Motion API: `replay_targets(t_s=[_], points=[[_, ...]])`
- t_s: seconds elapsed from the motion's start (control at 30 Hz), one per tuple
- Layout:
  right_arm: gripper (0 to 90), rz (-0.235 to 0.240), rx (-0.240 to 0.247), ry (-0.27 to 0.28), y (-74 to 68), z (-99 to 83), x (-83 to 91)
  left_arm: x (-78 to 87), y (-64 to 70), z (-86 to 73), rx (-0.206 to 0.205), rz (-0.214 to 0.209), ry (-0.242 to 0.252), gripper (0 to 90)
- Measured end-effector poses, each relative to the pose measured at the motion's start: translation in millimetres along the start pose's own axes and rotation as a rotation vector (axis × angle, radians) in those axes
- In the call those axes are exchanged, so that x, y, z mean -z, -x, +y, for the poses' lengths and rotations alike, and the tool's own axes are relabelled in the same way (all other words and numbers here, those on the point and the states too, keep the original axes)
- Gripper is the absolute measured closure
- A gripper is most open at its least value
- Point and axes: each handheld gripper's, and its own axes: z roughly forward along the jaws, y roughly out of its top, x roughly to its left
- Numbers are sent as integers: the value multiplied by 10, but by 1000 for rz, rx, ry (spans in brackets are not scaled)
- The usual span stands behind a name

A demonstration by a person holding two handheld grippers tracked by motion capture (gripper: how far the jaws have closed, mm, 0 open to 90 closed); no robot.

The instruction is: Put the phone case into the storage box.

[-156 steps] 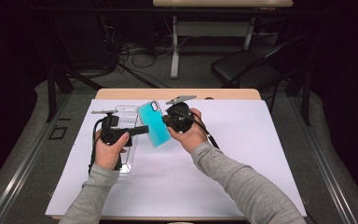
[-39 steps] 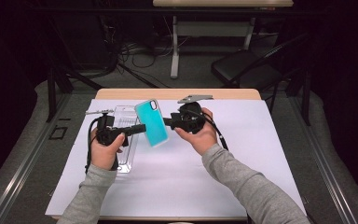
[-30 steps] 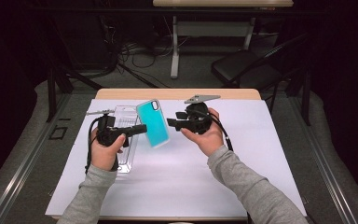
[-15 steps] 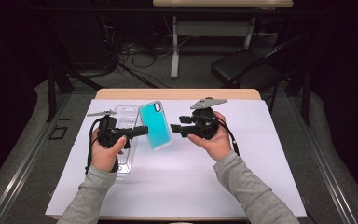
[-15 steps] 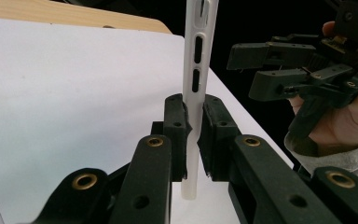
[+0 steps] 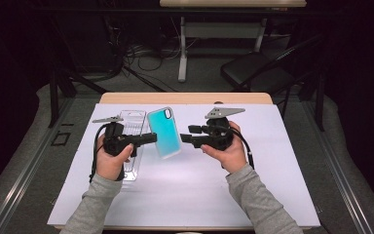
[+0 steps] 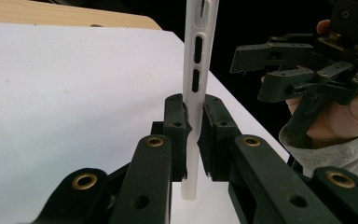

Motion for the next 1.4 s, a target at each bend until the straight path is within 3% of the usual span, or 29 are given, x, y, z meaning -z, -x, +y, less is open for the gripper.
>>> replay_targets(t_s=[0.9,1.4], points=[[529,31,-5,-4,27,-126,22,-59,75,-35,-37,-15,-25,821],[568,80,-54,1,99,-161,20,-117,144,-56,-38,-53,-40,821]])
